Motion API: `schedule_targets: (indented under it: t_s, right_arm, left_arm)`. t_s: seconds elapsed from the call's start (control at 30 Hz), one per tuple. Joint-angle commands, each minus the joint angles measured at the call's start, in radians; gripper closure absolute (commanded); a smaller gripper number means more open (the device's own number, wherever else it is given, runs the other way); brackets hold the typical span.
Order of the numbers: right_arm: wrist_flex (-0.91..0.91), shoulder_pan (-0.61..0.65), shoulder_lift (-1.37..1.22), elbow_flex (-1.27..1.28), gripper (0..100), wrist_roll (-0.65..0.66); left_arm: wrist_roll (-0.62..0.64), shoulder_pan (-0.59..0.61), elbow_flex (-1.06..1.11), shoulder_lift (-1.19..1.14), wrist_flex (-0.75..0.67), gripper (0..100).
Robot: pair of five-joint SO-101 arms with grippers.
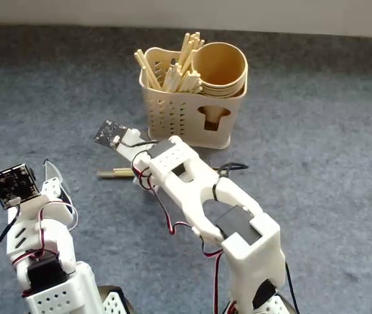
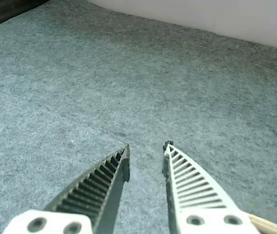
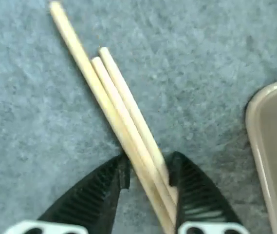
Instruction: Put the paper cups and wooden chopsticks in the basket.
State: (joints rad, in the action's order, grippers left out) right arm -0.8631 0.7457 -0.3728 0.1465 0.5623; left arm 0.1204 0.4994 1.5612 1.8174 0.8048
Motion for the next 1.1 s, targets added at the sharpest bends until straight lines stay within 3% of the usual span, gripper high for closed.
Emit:
schedule_targets:
  t_s: [0.0, 0.47, 1.07]
  right_arm:
    - [-0.133, 0.007, 0.094, -0.038, 98.5, 0.072]
    - [-0.259, -0.051, 0.378, -0.033, 99.4, 0.069]
    - [-0.211, -0.044, 0.707, -0.041, 99.4, -0.264]
  left_arm:
    - [-0.002, -0.019, -0.005, 0.008, -0.021, 87]
    - [-0.002, -0.019, -0.005, 0.008, -0.021, 87]
    - [-0.002, -0.019, 0.004, 0.008, -0.041, 87]
